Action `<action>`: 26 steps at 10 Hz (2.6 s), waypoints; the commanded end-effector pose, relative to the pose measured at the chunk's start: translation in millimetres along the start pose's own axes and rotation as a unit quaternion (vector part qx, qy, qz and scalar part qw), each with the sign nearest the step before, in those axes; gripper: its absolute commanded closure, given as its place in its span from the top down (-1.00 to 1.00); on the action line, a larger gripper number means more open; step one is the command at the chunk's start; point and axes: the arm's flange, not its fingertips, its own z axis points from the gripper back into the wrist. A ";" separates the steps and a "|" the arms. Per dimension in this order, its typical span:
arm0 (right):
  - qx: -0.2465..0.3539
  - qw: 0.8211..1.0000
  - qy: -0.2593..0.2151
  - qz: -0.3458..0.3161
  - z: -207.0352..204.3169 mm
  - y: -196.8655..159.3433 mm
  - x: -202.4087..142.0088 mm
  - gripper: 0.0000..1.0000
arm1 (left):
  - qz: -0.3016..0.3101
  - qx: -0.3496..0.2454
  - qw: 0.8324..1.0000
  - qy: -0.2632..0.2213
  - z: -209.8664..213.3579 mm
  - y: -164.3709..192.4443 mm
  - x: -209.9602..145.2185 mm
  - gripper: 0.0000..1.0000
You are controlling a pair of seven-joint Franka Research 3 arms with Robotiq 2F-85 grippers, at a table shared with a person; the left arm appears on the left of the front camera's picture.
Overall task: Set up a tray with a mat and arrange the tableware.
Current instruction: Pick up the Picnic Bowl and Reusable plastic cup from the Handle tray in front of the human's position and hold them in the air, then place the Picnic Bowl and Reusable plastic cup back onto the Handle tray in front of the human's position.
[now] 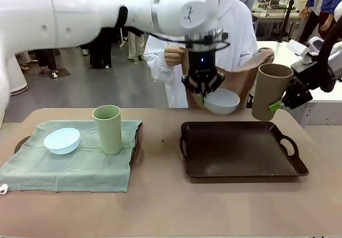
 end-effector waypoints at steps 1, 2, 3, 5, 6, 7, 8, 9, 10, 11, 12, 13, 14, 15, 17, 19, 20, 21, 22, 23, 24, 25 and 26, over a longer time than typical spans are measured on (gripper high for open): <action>-0.018 1.000 0.024 -0.002 0.7 23.1 19.6 -1.00 | 0.021 0.022 0.999 -0.021 15.6 -1.8 -17.4 -1.00; -0.024 0.999 0.029 -0.004 6.9 30.5 29.7 -1.00 | 0.031 0.020 0.999 -0.027 28.4 -2.4 -24.8 -1.00; -0.028 0.999 0.028 -0.010 10.2 31.0 32.5 -1.00 | 0.042 0.020 0.999 -0.026 33.4 0.4 -28.4 -1.00; -0.020 1.000 0.018 0.008 14.7 28.7 35.8 -1.00 | 0.019 0.005 1.000 -0.023 40.5 -5.2 -21.6 -1.00; -0.020 1.000 0.018 0.008 14.7 28.7 35.8 -1.00 | 0.019 0.005 1.000 -0.023 40.5 -5.2 -21.6 -1.00; -0.020 1.000 0.018 0.008 14.7 28.7 35.8 -1.00 | 0.019 0.005 1.000 -0.023 40.5 -5.2 -21.6 -1.00; -0.020 1.000 0.018 0.008 14.7 28.7 35.8 -1.00 | 0.019 0.005 1.000 -0.023 40.5 -5.2 -21.6 -1.00; -0.020 1.000 0.018 0.008 14.7 28.7 35.8 -1.00 | 0.019 0.005 1.000 -0.023 40.5 -5.2 -21.6 -1.00; -0.020 1.000 0.018 0.008 14.7 28.7 35.8 -1.00 | 0.019 0.005 1.000 -0.023 40.5 -5.2 -21.6 -1.00; -0.020 1.000 0.018 0.008 14.7 28.7 35.8 -1.00 | 0.019 0.005 1.000 -0.023 40.5 -5.2 -21.6 -1.00; -0.020 1.000 0.018 0.008 14.7 28.7 35.8 -1.00 | 0.019 0.005 1.000 -0.023 40.5 -5.2 -21.6 -1.00; -0.020 1.000 0.018 0.008 14.7 28.7 35.8 -1.00 | 0.019 0.005 1.000 -0.023 40.5 -5.2 -21.6 -1.00; -0.020 1.000 0.018 0.008 14.7 28.7 35.8 -1.00 | 0.019 0.005 1.000 -0.023 40.5 -5.2 -21.6 -1.00; -0.020 1.000 0.018 0.008 14.7 28.7 35.8 -1.00 | 0.019 0.005 1.000 -0.023 40.5 -5.2 -21.6 -1.00; -0.020 1.000 0.018 0.008 14.7 28.7 35.8 -1.00 | 0.019 0.005 1.000 -0.023 40.5 -5.2 -21.6 -1.00; -0.020 1.000 0.018 0.008 14.7 28.7 35.8 -1.00 | 0.019 0.005 1.000 -0.023 40.5 -5.2 -21.6 -1.00; -0.020 1.000 0.018 0.008 14.7 28.7 35.8 -1.00 | 0.019 0.005 1.000 -0.023 40.5 -5.2 -21.6 -1.00; -0.020 1.000 0.018 0.008 14.7 28.7 35.8 -1.00 | 0.019 0.005 1.000 -0.023 40.5 -5.2 -21.6 -1.00; -0.020 1.000 0.018 0.008 14.7 28.7 35.8 -1.00 | 0.019 0.005 1.000 -0.023 40.5 -5.2 -21.6 -1.00; -0.020 1.000 0.018 0.008 14.7 28.7 35.8 -1.00 | 0.019 0.005 1.000 -0.023 40.5 -5.2 -21.6 -1.00; -0.020 1.000 0.018 0.008 14.7 28.7 35.8 -1.00 | 0.019 0.005 1.000 -0.023 40.5 -5.2 -21.6 -1.00; -0.020 1.000 0.018 0.008 14.7 28.7 35.8 -1.00 | 0.019 0.005 1.000 -0.023 40.5 -5.2 -21.6 -1.00; -0.020 1.000 0.018 0.008 14.7 28.7 35.8 -1.00 | 0.019 0.005 1.000 -0.023 40.5 -5.2 -21.6 -1.00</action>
